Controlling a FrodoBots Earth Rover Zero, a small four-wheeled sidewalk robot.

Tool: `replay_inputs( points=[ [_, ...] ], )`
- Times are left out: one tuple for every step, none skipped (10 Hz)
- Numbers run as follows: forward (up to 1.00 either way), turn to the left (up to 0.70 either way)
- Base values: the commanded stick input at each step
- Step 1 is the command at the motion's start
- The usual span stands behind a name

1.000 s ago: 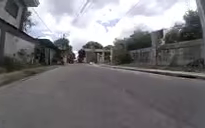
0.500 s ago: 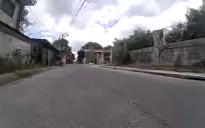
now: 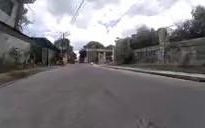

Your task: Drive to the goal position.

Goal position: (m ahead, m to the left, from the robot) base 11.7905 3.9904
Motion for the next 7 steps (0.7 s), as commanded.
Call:
replay_inputs(
  points=[
    [1.0, 0.04],
    [1.0, 0.04],
    [1.0, 0.04],
    [1.0, 0.04],
    [1.0, 0.04],
    [1.0, 0.04],
    [1.0, 0.04]
  ],
)
